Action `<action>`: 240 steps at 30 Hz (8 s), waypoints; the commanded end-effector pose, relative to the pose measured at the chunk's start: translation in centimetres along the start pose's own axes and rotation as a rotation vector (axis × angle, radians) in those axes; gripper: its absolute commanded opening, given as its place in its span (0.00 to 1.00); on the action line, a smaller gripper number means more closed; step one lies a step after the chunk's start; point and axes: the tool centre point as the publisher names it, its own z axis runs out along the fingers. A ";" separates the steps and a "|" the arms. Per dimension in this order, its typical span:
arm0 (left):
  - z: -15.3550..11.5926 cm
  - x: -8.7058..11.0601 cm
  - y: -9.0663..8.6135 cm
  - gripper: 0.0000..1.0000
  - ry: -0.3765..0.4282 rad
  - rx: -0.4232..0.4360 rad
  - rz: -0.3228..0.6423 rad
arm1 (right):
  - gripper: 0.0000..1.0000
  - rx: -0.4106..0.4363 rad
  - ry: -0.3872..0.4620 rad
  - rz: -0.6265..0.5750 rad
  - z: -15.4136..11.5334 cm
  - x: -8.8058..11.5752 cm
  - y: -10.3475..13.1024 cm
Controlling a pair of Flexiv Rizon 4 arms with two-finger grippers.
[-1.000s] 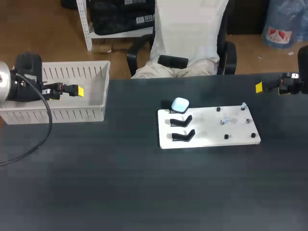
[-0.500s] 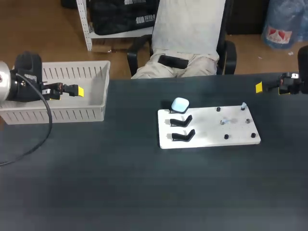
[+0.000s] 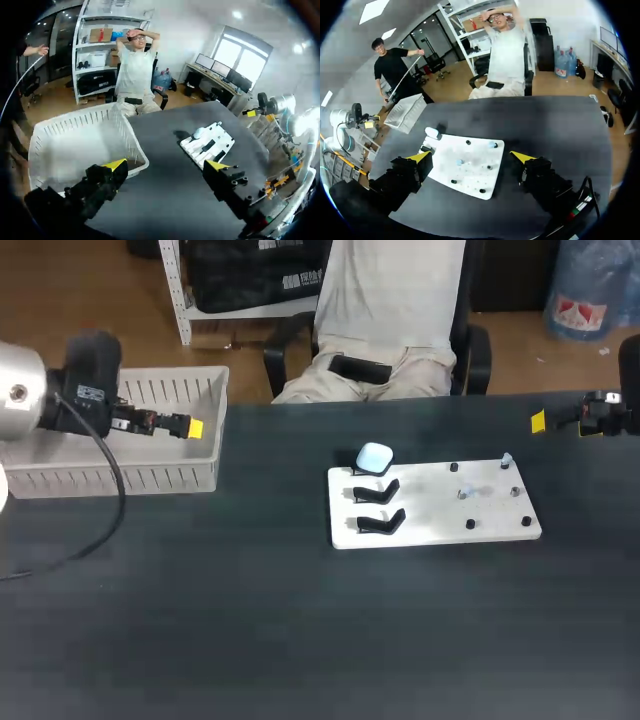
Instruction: Pick up each earbud case from the left stands, insert the matching earbuds, close the lid, and place the case in the box.
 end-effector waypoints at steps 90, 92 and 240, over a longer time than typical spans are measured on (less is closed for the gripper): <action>26.8 -1.3 -10.5 0.58 -0.070 0.657 0.735 | 1.00 0.000 0.000 -0.001 0.0 0.0 0.0; 26.8 -1.3 -10.6 0.58 -0.071 0.663 0.735 | 1.00 0.000 0.000 -0.001 0.0 0.0 0.0; 19.3 -2.2 -20.2 0.00 -0.451 0.713 0.625 | 1.00 -0.001 0.001 -0.155 -1.5 3.3 5.6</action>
